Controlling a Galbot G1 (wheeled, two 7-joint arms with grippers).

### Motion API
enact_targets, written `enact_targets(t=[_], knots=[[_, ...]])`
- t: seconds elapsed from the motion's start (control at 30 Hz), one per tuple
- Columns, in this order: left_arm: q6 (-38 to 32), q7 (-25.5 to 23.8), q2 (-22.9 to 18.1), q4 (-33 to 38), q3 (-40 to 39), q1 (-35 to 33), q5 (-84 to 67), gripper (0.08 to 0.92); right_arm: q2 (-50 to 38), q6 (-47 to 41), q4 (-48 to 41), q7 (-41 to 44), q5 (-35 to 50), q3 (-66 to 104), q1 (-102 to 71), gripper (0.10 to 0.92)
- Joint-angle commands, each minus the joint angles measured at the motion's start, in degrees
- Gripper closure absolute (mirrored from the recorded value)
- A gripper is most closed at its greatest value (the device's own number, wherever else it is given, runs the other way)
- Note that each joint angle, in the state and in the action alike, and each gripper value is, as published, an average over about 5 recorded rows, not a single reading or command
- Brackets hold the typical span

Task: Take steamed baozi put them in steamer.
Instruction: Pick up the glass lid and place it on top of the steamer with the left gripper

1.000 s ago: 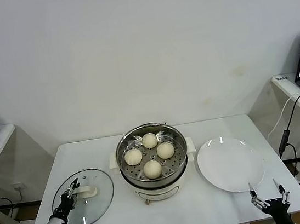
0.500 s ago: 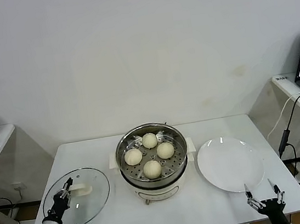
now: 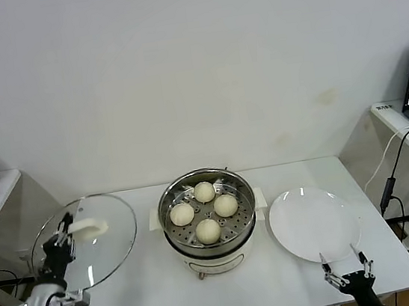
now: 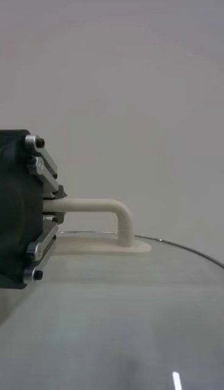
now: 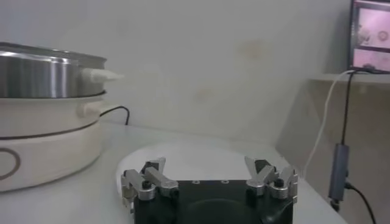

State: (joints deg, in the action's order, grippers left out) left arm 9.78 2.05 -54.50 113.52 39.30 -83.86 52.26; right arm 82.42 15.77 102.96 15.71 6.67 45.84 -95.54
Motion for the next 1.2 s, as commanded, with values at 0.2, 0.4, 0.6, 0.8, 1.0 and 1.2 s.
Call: enact_targets(t=[0.2, 0.4, 0.6, 0.8, 1.0, 1.2], knots=[[28.21, -14.13, 4.28, 10.06, -36.98, 25.13, 0.22, 0.825, 1.97, 1.95, -2.52, -2.41, -8.37, -3.40, 1.87, 0.203], [29.82, -20.24, -2.82, 5.65, -46.18, 33.06, 12.02, 0.825, 2.88, 1.61, -2.87, -3.37, -10.27, -3.52, 2.85, 0.203], [29.84, -23.10, -9.33, 0.99, -49.16, 35.71, 19.41, 0.825, 3.24, 2.02, -3.00, -3.44, -10.94, -4.03, 2.85, 0.203], [29.80, -23.12, -13.83, -2.95, -50.03, 36.29, 22.02, 0.825, 3.30, 2.17, -3.32, -3.60, -11.90, -4.40, 2.75, 0.203], [29.78, -22.60, -15.55, -5.98, -49.94, 36.79, 22.30, 0.825, 3.08, 2.56, -3.62, -3.69, -11.90, -4.57, 2.50, 0.203], [29.77, -21.34, -17.38, -8.50, -50.02, 37.31, 22.44, 0.825, 3.12, 2.73, -3.70, -3.67, -12.07, -4.88, 2.37, 0.203]])
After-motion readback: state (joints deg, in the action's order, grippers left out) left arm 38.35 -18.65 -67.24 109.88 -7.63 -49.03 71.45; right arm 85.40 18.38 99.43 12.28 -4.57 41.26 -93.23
